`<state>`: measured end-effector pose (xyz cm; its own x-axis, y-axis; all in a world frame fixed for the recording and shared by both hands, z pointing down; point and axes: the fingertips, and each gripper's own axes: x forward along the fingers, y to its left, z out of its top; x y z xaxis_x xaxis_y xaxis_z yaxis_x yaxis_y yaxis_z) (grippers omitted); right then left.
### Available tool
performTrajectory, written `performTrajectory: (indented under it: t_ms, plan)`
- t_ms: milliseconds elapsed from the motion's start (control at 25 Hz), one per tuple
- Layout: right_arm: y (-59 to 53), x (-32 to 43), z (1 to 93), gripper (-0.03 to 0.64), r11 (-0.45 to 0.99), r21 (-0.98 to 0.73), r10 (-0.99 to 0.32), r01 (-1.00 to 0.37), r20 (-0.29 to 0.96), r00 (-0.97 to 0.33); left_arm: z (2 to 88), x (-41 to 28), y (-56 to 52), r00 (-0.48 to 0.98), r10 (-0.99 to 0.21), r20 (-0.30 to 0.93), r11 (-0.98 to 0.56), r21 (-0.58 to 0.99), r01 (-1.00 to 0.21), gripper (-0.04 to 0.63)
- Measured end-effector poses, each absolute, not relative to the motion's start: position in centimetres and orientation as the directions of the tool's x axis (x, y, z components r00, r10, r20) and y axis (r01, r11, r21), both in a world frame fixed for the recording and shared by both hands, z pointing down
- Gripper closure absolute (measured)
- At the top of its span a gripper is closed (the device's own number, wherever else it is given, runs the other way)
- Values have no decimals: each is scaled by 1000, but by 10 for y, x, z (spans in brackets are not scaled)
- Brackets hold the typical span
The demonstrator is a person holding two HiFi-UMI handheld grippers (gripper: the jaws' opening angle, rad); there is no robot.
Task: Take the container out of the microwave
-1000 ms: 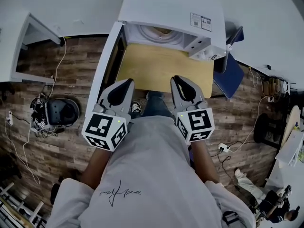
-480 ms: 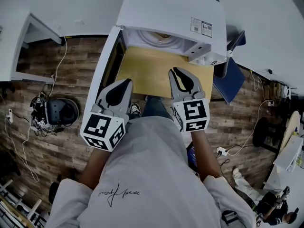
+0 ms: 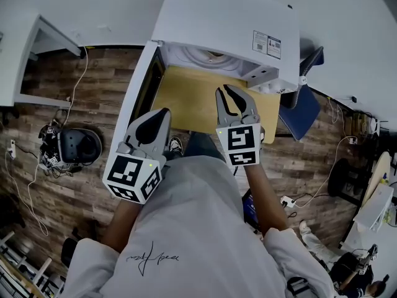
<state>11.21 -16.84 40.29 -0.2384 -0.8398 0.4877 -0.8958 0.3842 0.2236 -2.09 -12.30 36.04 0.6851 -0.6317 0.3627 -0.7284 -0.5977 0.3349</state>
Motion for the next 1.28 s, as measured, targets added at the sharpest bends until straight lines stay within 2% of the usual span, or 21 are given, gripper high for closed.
performTrajectory:
  t_ms: [680,1280]
  plan:
    - [-254,123,480,512,433,527,-823,-731,563,-81,372,-19,-133,661,-623,419,-564,345,-750,604]
    - [-286,128,518,494,462,618,-812,-636,583,-24,386,-21,-144,626,-626,465,-527,340,-779,604]
